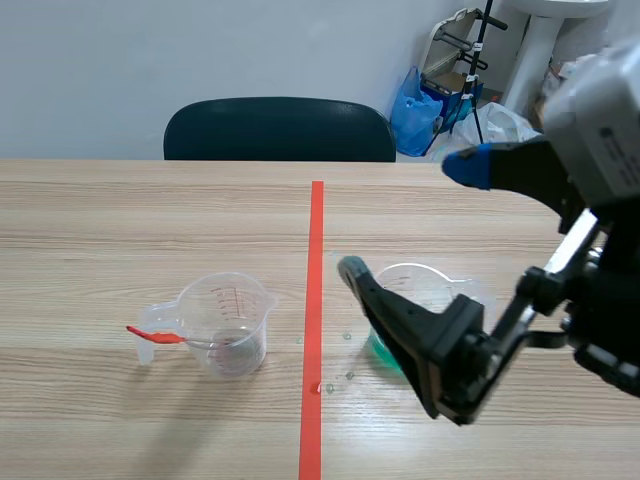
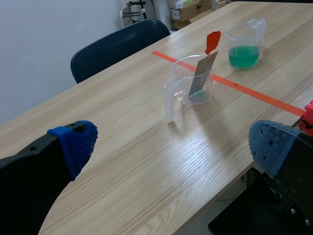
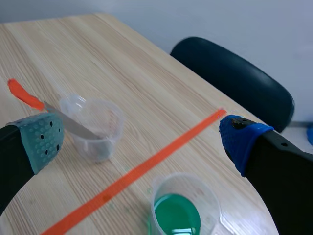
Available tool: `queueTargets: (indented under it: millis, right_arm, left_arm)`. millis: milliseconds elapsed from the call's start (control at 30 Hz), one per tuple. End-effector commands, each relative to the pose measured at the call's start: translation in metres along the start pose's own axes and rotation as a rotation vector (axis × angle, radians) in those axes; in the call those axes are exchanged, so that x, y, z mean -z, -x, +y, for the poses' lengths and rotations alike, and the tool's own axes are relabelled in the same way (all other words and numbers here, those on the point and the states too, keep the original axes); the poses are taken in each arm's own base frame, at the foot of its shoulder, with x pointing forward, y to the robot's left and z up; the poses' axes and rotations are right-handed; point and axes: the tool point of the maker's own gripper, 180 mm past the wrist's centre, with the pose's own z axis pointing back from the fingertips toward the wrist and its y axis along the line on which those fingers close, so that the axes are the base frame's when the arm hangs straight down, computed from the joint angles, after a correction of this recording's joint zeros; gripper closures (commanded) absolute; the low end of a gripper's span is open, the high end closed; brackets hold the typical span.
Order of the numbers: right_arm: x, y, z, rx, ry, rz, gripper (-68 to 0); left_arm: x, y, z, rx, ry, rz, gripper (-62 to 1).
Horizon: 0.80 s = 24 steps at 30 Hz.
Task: Do the redox reaction experiment
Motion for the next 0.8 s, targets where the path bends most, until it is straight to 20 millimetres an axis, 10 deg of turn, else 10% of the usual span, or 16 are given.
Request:
queueTargets:
  millis: [0, 767]
  right_arm:
    - [-0.003, -0.004, -0.001, -0.004, -0.001, -0.010, -67.9]
    - [-0.026, 0.005, -0.016, -0.018, 0.062, 0.029, -67.9]
  left_arm:
    - [0.000, -0.008, 0.001, 0.000, -0.010, -0.042, -62.3]
    - [0.000, -0.008, 0.001, 0.000, -0.010, -0.042, -62.3]
